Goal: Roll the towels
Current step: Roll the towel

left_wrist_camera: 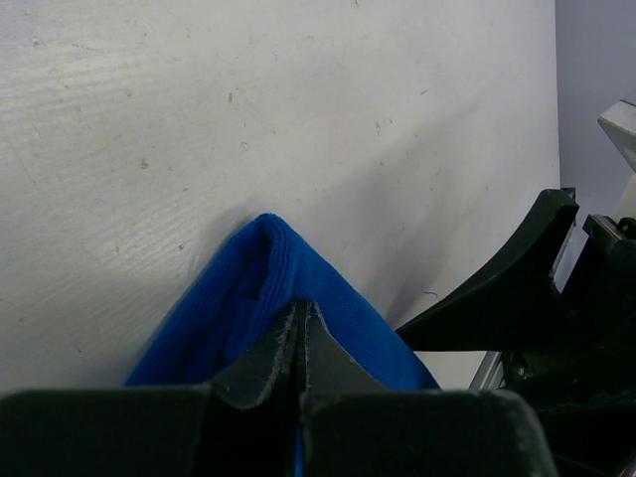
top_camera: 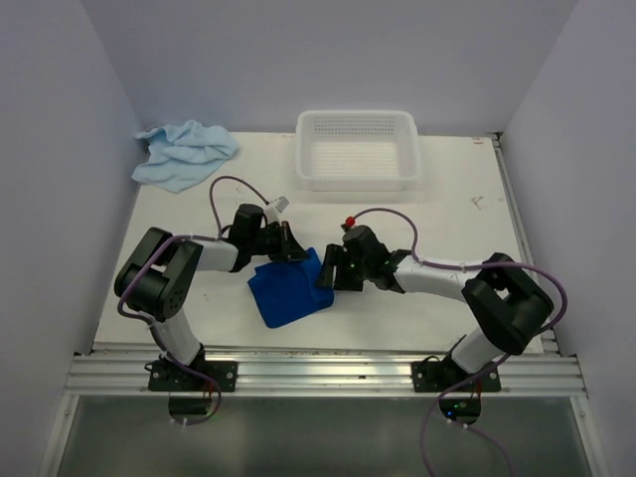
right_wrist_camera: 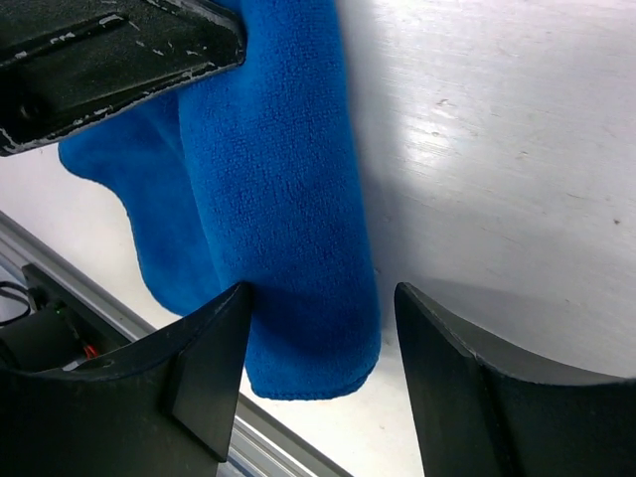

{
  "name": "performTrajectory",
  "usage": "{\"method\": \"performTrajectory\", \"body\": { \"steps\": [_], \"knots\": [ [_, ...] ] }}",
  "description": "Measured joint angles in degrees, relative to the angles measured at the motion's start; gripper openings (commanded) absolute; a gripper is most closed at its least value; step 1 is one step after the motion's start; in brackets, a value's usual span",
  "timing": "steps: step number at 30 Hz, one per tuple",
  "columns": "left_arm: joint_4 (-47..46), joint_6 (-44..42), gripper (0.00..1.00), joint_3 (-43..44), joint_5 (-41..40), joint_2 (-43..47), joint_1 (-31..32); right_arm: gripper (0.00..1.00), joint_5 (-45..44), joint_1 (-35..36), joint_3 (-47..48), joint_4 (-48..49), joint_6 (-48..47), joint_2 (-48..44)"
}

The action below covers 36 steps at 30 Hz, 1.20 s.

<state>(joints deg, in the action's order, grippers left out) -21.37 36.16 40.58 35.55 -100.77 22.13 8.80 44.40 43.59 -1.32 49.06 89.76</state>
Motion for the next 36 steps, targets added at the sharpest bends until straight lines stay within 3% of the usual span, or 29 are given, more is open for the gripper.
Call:
{"method": "performTrajectory", "body": {
  "steps": [13,19,31,34,36],
  "knots": [
    [0.52,-0.42,0.0,-0.85,-0.44,1.36,0.0,0.62,-2.08,5.86,2.71,-0.02,-1.66,4.33],
    [1.14,-0.9,0.0,-0.87,-0.94,1.81,0.0,0.51,-4.87,7.15,3.8,-1.31,-2.73,5.22],
    [4.59,-1.31,0.0,-1.16,-2.58,4.48,-0.31,0.11,-16.57,12.9,10.6,-10.58,-6.6,7.76],
    [6.97,-1.27,0.05,-0.48,-2.8,5.49,-0.33,0.0,-20.92,14.47,13.53,-15.96,-7.43,8.26],
    [8.11,-1.22,0.13,0.09,-2.99,6.27,-0.37,0.0,-23.32,15.3,15.28,-19.76,-8.0,8.52]
  ]
}}
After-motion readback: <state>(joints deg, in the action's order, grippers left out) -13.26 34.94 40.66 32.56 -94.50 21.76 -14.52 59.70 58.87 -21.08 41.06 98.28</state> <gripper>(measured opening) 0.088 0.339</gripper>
